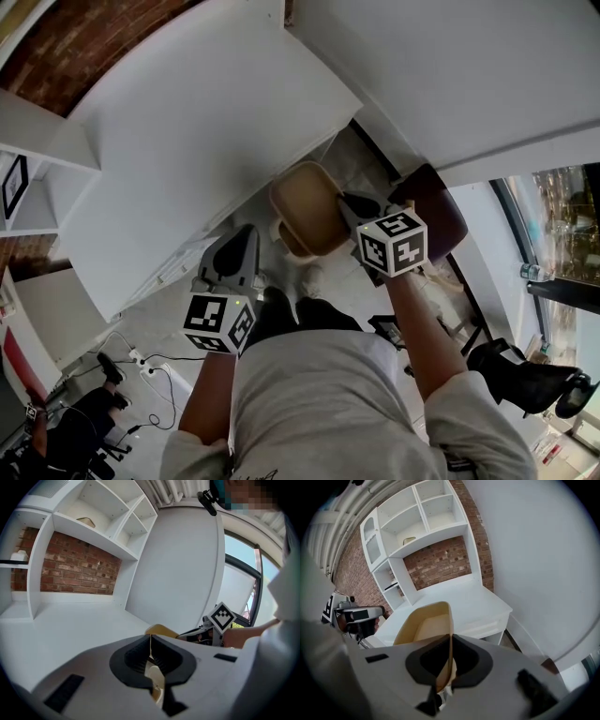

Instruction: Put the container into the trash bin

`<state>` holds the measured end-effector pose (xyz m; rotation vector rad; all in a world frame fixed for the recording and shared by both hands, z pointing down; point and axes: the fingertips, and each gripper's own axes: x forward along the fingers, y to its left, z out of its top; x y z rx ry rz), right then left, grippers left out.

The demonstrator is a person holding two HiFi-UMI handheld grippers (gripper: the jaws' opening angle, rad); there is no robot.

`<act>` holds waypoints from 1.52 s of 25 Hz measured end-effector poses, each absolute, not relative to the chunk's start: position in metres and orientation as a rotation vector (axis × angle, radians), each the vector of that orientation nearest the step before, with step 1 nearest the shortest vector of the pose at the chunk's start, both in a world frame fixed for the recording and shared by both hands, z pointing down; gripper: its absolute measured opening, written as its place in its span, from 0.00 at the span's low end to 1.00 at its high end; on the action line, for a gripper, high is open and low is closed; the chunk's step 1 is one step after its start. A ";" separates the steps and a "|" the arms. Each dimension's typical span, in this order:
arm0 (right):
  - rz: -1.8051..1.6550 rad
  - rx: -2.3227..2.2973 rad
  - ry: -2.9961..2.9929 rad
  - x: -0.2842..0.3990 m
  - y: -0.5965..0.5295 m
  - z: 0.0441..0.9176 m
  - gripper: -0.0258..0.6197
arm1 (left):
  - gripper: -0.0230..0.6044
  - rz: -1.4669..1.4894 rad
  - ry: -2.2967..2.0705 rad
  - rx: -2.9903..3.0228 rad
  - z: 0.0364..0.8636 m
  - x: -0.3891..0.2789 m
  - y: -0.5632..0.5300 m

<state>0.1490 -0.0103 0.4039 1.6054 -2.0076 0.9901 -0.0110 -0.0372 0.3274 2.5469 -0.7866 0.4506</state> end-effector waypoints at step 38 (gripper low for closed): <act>1.091 1.817 -1.900 0.185 0.070 0.419 0.09 | 0.06 0.539 -0.553 2.613 0.335 0.033 0.001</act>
